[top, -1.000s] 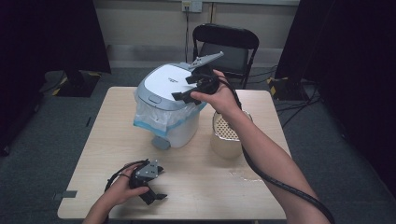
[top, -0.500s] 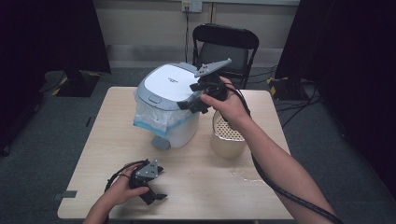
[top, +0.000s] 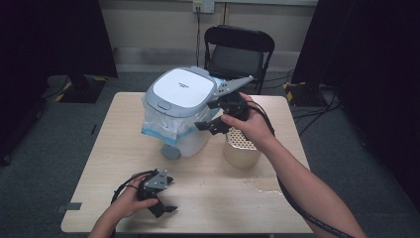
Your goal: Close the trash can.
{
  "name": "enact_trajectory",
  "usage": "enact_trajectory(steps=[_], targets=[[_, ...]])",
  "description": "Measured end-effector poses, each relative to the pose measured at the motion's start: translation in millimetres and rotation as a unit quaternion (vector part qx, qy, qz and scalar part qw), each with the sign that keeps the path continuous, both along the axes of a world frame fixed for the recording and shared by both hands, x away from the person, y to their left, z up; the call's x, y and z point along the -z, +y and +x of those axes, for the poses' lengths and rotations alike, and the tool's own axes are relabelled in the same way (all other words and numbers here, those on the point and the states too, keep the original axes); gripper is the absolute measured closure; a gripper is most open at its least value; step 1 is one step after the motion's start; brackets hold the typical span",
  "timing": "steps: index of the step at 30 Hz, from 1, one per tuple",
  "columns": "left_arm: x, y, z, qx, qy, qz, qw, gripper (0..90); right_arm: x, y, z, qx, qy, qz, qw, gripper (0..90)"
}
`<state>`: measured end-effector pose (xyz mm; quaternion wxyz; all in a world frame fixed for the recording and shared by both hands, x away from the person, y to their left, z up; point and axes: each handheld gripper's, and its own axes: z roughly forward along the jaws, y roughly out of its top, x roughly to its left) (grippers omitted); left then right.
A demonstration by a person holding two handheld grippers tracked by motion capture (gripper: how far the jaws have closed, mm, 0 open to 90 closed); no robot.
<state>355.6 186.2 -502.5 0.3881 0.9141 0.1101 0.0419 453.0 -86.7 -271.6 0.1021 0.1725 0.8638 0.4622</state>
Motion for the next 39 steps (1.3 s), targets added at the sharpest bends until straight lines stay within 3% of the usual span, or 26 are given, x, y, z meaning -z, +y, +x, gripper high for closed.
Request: enact_trajectory(steps=[11, 25, 39], targets=[[0.2, -0.1, 0.0, 0.000, 0.000, 0.000, 1.0000, 0.0, 17.7, -13.7, -14.4, -0.012, 0.007, -0.002, 0.9999, 14.4], [0.3, -0.1, -0.2, 0.000, 0.003, 0.000, 1.0000, 0.0, 54.8, -25.3, -33.8, -0.021, 0.021, -0.007, 0.9995, 14.4], [0.3, -0.1, -0.2, 0.000, 0.003, 0.000, 1.0000, 0.0, 92.0, -31.3, -43.3, -0.026, 0.034, -0.009, 0.9990, 14.4]])
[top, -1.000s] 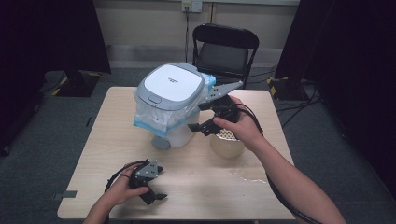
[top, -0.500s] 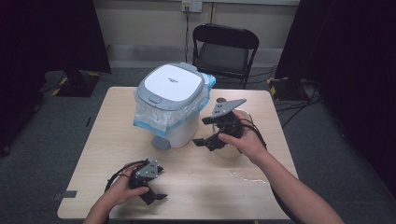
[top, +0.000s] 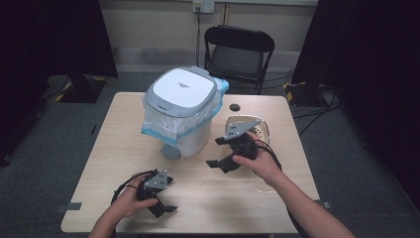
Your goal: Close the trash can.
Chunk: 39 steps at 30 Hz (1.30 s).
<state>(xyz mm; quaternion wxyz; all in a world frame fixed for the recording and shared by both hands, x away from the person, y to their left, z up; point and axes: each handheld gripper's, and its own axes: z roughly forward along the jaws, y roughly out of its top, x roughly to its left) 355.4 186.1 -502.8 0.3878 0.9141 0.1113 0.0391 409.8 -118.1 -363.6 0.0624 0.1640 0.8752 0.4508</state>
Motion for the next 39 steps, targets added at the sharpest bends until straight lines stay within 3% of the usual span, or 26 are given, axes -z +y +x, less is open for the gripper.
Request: enact_trajectory(steps=[27, 39], targets=[[0.0, 0.0, 0.0, 0.000, 0.000, 0.000, 1.0000, 0.0, 59.0, -1.9, -11.3, -0.009, 0.021, -0.015, 0.9996, 14.4], [0.0, 0.0, 0.0, 0.000, 0.000, 0.000, 1.0000, 0.0, 77.1, 0.7, -15.3, -0.018, 0.028, -0.027, 0.9991, 14.4]])
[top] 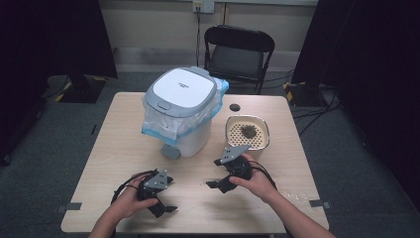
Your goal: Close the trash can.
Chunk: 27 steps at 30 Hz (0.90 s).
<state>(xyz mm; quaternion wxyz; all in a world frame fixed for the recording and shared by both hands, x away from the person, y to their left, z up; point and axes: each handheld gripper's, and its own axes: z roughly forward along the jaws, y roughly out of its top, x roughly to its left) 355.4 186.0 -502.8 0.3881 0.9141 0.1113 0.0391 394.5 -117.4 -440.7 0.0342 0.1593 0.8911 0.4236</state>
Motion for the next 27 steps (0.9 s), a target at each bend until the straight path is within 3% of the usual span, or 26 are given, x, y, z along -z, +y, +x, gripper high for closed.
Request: enact_trajectory(steps=[27], targets=[[0.0, 0.0, 0.0, 0.000, 0.000, 0.000, 1.0000, 0.0, 34.9, -3.0, -5.1, 0.002, 0.002, -0.026, 0.9997, 14.4]])
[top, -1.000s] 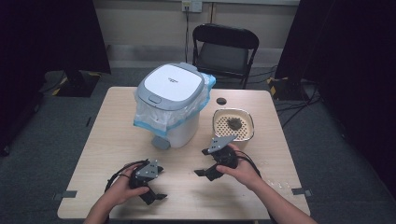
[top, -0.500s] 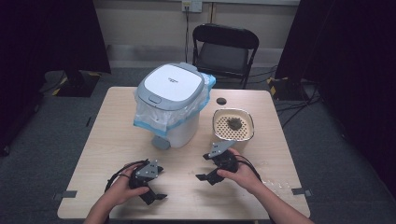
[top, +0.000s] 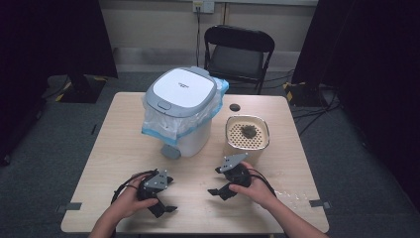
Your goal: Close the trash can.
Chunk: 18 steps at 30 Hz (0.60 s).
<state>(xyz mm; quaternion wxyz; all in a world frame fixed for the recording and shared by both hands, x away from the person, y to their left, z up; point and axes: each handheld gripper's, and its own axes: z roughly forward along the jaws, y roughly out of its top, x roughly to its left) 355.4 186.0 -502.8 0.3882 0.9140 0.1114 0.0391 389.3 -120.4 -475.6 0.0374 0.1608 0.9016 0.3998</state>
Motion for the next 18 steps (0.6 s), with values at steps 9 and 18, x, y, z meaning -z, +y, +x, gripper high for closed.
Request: enact_trajectory(steps=[9, 18], targets=[[0.0, 0.0, 0.0, 0.000, 0.000, 0.000, 1.0000, 0.0, 8.0, -2.5, 0.6, 0.002, -0.003, -0.010, 0.9999, 14.4], [0.0, 0.0, 0.0, 0.000, 0.000, 0.000, 1.0000, 0.0, 14.1, -2.2, -0.6, -0.001, -0.003, -0.016, 0.9999, 14.5]])
